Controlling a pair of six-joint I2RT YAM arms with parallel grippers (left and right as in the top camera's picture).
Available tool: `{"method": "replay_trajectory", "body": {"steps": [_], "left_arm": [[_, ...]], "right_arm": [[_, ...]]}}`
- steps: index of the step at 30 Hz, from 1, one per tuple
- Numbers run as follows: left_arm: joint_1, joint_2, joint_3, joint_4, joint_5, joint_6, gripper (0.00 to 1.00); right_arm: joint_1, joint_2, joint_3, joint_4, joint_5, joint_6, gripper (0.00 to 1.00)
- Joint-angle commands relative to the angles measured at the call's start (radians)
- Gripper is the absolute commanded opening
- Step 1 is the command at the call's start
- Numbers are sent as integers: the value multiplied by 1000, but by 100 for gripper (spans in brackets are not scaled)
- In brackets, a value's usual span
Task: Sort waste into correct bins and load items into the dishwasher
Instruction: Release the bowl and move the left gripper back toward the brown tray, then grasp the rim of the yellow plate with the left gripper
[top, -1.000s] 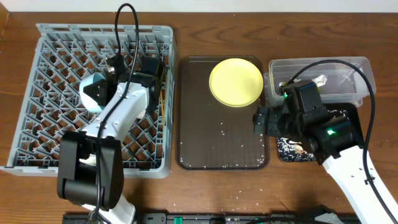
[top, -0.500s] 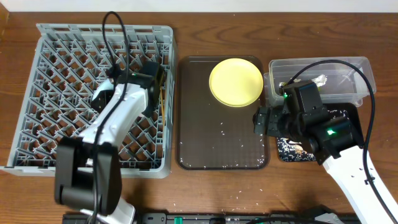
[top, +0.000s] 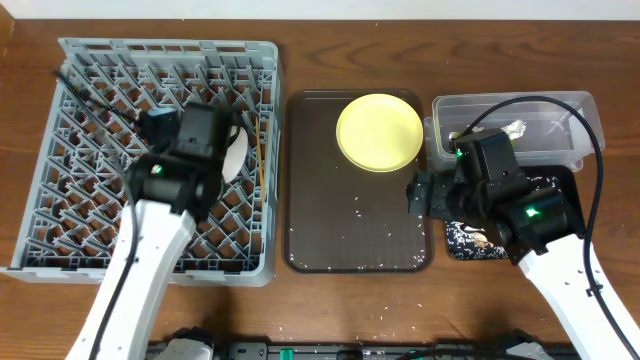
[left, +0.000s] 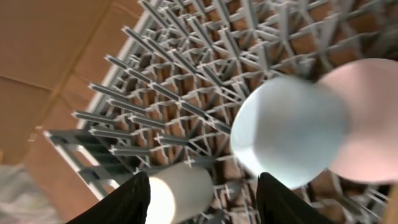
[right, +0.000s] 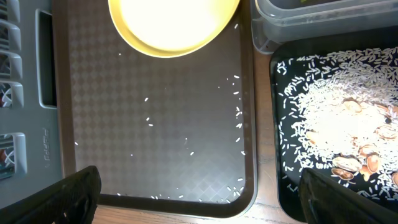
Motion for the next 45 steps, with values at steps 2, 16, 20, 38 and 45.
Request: {"method": "replay_trajectory", "body": {"steps": [2,16,20,38,45], "left_arm": [[0,-60,26,-15,104,-16,56],[-76,-105,27,6,725,242,54],[-124,-117,27,49,901,254,55],[-220,468,-2,768,931,63,55],[-220,677,-2,924,890,51,55]], "right_arm": [[-10,0,12,-6,10,7,99],[-10,0,12,52,-86,-44,93],[-5,1,12,98,-114,-47,85],[-2,1,9,60,-110,-20,99],[-2,1,-17,63,-110,-19,99]]}}
